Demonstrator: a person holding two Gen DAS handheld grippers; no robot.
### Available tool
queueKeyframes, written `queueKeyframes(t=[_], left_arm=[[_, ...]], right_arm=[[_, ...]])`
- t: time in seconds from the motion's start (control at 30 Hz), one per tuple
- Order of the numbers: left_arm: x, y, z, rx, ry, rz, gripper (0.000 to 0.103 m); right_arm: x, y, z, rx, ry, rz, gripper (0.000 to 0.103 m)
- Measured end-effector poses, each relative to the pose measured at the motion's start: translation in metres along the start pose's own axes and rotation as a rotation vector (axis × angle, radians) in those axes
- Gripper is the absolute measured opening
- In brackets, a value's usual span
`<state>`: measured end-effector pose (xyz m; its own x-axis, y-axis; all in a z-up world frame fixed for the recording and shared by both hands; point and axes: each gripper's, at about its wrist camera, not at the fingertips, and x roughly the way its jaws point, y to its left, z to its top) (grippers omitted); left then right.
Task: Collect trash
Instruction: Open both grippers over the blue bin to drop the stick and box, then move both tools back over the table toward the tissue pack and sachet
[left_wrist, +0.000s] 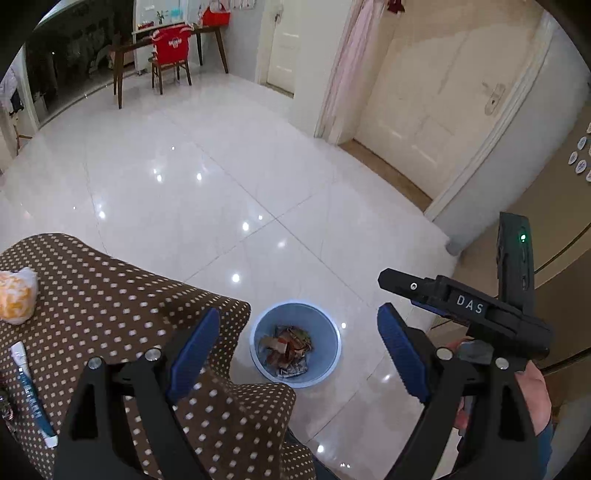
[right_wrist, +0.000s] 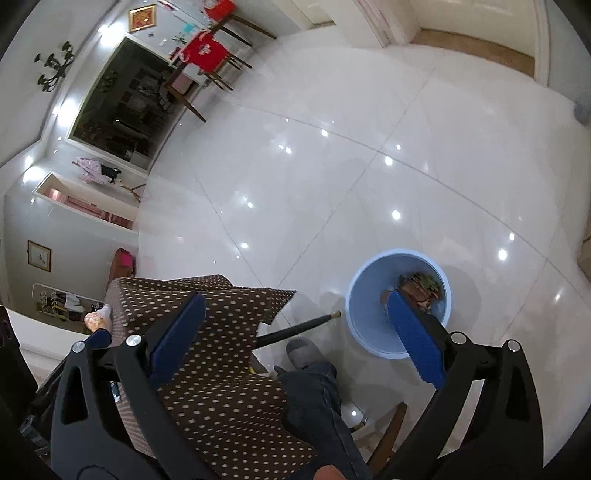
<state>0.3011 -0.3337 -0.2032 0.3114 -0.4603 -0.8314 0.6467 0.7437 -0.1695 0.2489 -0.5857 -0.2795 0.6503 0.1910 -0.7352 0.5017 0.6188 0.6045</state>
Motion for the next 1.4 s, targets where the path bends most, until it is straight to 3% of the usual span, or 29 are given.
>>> queueKeyframes(t=[0.4,0.63,0.87,1.03,1.4], left_arm=[[-0.083,0.037,-0.019,-0.060,-0.176,0.029,0.091],[-0.135,0.071,-0.040,-0.111,-0.287,0.088,0.095],[-0.176,0.109,-0.066,-0.177,-0.357,0.145,0.095],[-0.198,0.139,-0.091,-0.242,-0.378,0.230,0.095],[-0.241,0.224,-0.150,-0.442,-0.396,0.369,0.095]], right_arm=[[-0.044,0.098,-0.010,-0.163,-0.106,0.063,0.097],[-0.053,0.164,-0.029,-0.294,-0.135,0.090,0.097],[-0.043,0.224,-0.053,-0.407,-0.128,0.099,0.097],[-0.027,0.263,-0.077,-0.497,-0.109,0.095,0.097],[0.015,0.316,-0.126,-0.645,-0.032,0.079,0.097]])
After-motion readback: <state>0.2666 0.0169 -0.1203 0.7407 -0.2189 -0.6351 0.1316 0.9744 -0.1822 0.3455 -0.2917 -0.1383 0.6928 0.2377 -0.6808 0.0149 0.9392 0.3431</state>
